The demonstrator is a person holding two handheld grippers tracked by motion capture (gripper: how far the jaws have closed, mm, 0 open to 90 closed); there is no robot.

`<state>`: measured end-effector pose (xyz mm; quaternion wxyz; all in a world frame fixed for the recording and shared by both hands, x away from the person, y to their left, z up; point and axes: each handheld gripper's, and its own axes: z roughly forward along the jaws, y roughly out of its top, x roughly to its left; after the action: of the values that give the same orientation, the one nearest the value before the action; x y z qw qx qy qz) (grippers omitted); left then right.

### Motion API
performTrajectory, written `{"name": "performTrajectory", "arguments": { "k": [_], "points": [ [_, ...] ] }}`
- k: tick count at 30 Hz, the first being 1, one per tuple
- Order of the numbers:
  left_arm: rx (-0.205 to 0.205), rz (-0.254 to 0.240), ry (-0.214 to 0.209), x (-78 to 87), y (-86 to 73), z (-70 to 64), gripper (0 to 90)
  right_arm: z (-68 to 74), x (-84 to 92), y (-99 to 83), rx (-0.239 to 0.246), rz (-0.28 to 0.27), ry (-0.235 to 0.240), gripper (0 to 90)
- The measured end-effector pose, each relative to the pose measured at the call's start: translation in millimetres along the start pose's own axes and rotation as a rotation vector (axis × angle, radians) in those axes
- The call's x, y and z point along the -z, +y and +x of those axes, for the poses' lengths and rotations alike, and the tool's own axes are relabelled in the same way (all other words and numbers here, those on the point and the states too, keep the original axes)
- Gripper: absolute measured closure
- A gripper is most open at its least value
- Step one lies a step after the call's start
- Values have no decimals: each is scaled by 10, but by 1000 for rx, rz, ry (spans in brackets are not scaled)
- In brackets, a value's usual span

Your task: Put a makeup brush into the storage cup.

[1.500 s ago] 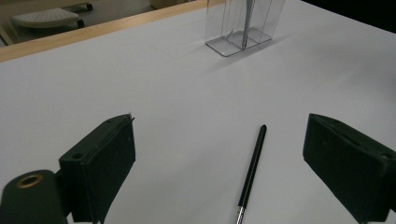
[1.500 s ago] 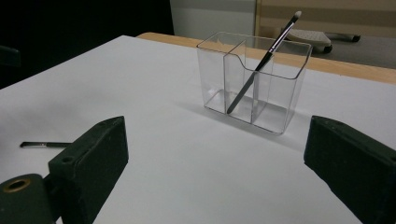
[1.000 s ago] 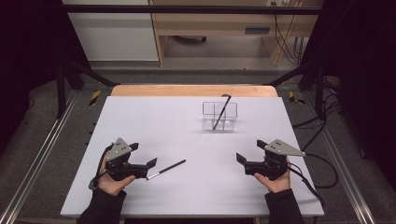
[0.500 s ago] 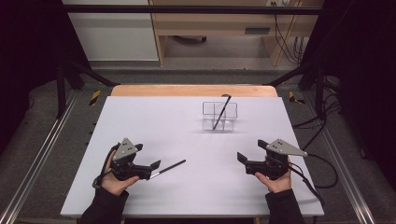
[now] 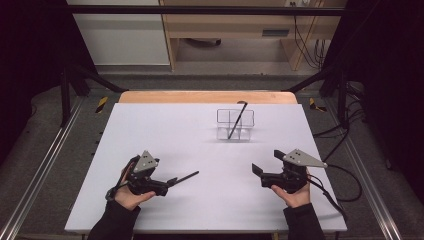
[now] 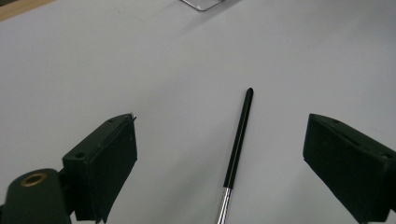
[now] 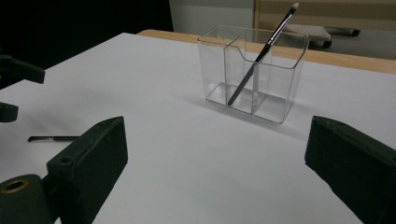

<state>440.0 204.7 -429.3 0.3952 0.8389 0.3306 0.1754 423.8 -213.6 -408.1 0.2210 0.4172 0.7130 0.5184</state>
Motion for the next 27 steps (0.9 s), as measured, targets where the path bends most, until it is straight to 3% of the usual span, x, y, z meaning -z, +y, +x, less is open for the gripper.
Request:
{"name": "performTrajectory", "arguments": {
  "k": [3, 15, 27],
  "points": [
    [-15, 35, -7, -63, -17, -29, 105, 14, -12, -7, 1, 7, 18, 86],
    [-65, 163, -10, -272, -89, -99, 172, 29, -53, -26, 6, 31, 17, 80],
    [-90, 238, -26, -365, -119, -145, 315, 37, -81, -43, 16, 50, 12, 77]
  ]
}}
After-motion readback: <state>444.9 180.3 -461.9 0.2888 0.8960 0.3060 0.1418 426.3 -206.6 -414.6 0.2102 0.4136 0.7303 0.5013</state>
